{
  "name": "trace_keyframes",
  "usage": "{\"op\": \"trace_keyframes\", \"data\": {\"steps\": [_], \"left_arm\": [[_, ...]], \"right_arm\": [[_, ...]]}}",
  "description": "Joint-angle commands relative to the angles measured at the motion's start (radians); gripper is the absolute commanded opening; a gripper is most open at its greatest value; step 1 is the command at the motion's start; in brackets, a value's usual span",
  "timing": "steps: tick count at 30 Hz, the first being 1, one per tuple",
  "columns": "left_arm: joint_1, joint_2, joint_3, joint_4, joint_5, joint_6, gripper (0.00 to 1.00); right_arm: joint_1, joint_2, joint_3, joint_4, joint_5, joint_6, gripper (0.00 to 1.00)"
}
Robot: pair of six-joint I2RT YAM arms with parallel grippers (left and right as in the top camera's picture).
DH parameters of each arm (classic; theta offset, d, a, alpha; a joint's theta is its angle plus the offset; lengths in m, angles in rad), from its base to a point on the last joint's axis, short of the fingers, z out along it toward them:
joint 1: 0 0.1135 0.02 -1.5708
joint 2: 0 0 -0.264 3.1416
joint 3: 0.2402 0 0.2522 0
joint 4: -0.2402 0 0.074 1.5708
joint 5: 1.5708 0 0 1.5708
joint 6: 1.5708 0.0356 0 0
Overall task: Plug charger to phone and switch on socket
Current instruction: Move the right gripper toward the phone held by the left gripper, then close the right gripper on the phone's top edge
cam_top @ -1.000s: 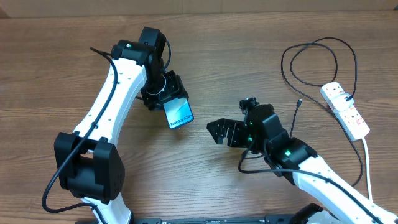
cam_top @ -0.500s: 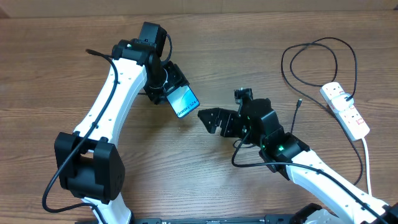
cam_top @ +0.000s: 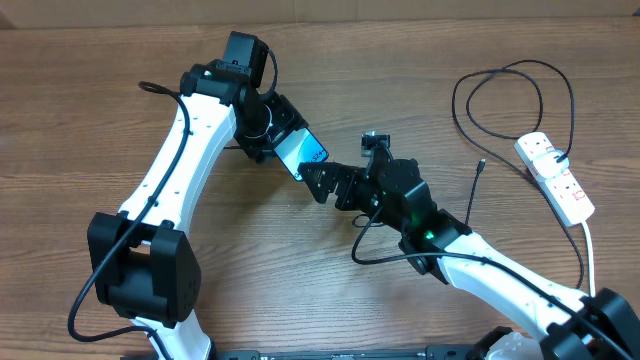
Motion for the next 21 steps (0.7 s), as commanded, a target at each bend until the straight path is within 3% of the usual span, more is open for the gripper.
{"op": "trace_keyframes", "data": {"steps": [1,7,21], "left_arm": [[-0.008,0.002,0.029,0.007,0.077,-0.025,0.41],[-0.021,0.002,0.029,0.008,0.085,-0.035,0.42],[-0.099,0.002,0.029,0.027,0.085,-0.07,0.42]], "right_arm": [[0.004,0.044,0.009,0.054,0.048,0.029,1.0],[0.004,0.074,0.009,0.111,0.086,0.033,0.98],[0.005,0.075,0.009,0.171,0.096,0.077,0.57]]}}
